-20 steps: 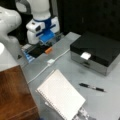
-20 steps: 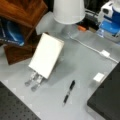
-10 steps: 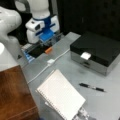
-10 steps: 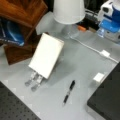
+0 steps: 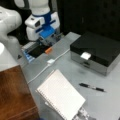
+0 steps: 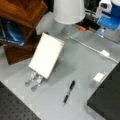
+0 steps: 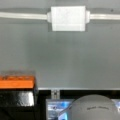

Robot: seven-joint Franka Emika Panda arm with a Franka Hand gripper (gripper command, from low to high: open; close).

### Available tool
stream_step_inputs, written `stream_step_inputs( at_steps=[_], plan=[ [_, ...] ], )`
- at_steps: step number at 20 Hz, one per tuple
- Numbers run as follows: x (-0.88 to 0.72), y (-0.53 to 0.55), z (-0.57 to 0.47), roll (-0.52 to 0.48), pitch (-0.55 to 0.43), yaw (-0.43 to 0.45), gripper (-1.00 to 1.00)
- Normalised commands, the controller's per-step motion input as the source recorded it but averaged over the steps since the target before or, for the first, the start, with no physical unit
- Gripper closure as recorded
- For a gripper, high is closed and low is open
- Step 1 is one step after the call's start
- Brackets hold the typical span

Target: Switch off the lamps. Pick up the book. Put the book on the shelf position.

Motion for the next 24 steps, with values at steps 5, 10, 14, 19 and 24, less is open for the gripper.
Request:
stream_step_inputs(
  at_steps=[5,10,14,19,24],
  plan=[
    [0.63,-0.17,0.49,-0.088,0.402,0.132,-1.0],
    [0.75,-0.16,0.47,-0.154,0.469,0.156,-1.0],
    [0.87,-0.19,0.48,-0.202,0.489,0.17,-1.0],
    [0.82,-0.22,0.43,-0.382,0.508,0.161,-1.0],
    [0.56,-0.1,0.25,-0.422,0.412,0.072,-1.0]
  ],
)
